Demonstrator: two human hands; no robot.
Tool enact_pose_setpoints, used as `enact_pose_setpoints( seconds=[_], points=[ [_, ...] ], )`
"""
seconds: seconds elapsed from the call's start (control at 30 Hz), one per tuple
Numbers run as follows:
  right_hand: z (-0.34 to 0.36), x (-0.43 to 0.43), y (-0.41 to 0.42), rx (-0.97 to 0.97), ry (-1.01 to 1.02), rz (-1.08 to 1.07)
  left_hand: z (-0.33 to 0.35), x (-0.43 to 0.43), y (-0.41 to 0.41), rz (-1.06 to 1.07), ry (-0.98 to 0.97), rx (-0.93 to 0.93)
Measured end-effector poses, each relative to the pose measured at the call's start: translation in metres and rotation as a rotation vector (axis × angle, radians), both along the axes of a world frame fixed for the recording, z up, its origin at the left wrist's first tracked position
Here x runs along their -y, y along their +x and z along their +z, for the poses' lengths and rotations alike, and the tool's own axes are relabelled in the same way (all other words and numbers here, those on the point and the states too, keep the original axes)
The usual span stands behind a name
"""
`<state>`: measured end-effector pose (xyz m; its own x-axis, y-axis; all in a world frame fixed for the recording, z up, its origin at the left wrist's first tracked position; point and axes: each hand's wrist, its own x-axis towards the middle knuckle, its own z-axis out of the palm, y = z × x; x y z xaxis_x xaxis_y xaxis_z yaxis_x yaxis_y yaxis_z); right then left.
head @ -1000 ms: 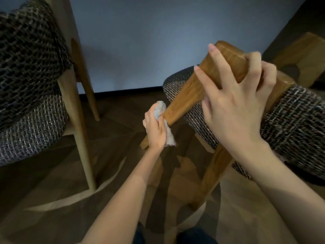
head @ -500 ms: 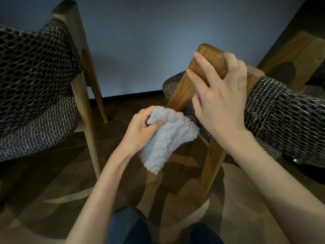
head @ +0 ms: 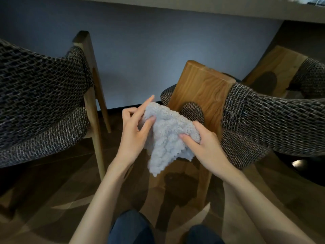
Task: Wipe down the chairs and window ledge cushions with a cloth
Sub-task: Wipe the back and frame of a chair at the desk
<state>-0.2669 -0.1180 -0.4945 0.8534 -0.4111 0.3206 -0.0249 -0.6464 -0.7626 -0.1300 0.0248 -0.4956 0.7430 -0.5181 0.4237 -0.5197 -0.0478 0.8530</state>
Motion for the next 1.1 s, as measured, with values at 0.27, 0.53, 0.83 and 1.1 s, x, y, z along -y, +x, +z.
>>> enact_pose_setpoints(
  seconds=[0.27,0.53,0.83,1.1],
  points=[
    [-0.01,-0.012,-0.021,-0.195,0.078,0.048,-0.015,-0.036,-0.01,-0.038,0.13,-0.072],
    [-0.018,-0.027,-0.028,-0.27,-0.006,0.168,0.006,-0.053,-0.015,-0.257,0.43,0.201],
    [-0.022,-0.045,-0.013,-0.194,-0.346,-0.214,0.008,-0.053,-0.008,-0.066,0.444,0.58],
    [-0.019,-0.037,0.048,0.29,0.219,-0.493,0.016,0.025,0.029,0.263,0.188,0.439]
  ],
)
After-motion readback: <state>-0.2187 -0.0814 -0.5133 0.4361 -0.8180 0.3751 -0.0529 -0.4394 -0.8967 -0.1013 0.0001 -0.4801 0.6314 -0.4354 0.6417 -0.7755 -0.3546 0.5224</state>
